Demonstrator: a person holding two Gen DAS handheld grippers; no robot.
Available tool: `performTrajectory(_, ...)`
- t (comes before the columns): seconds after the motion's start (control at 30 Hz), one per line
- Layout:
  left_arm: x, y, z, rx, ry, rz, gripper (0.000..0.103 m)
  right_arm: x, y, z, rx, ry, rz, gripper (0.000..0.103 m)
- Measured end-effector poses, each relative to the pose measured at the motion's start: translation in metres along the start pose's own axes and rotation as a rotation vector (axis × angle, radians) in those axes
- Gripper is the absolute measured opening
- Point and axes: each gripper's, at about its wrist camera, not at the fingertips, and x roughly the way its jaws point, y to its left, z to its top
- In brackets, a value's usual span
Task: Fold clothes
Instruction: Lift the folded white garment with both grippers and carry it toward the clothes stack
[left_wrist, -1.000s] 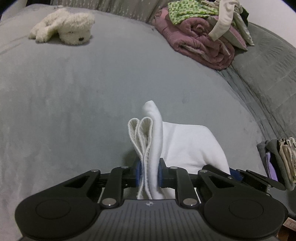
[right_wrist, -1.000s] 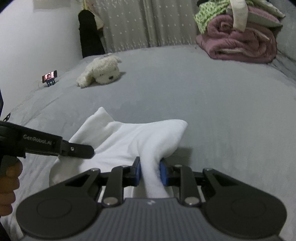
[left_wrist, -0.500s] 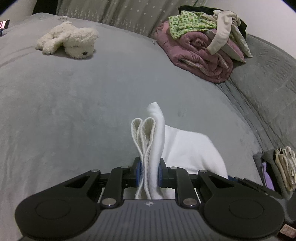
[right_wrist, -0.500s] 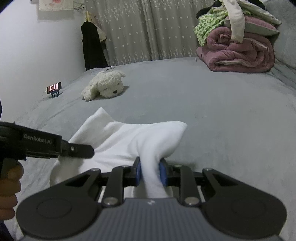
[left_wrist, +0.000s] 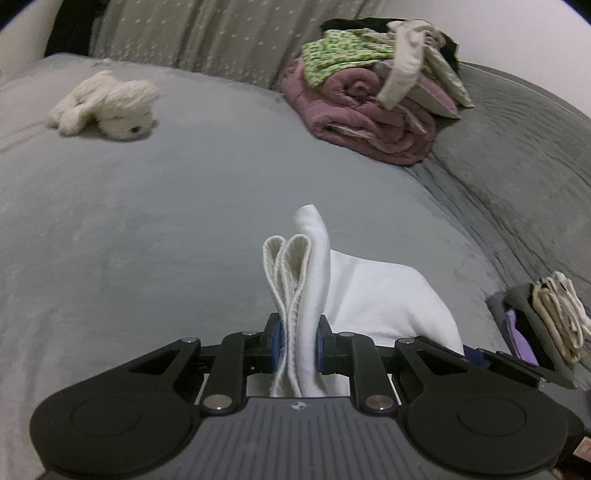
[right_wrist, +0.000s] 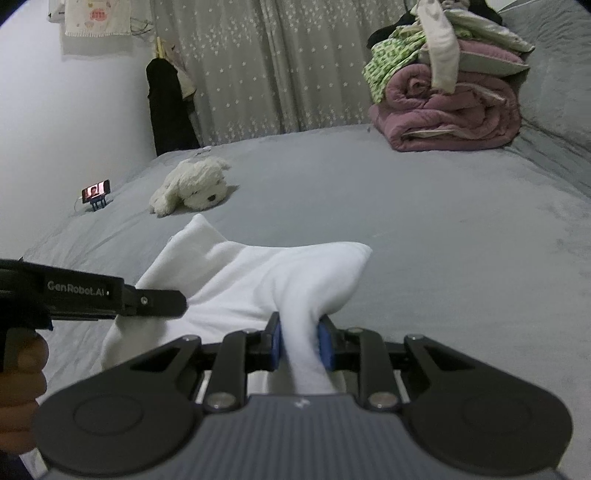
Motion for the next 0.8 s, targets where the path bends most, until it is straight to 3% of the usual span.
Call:
performTrajectory(0.33,0.014,-0.09,0.004,0.105,-0.049,-0.093,0.016,-0.065,-0.07,0.005,0.059,-0.102,-0.079,0.02)
performTrajectory(0.8,0.071,-0.249,0.028,0.269,-0.062,-0.244,0.016,-0.148,-0.178,0.016,0.067,-0.286,-0.324,0.02)
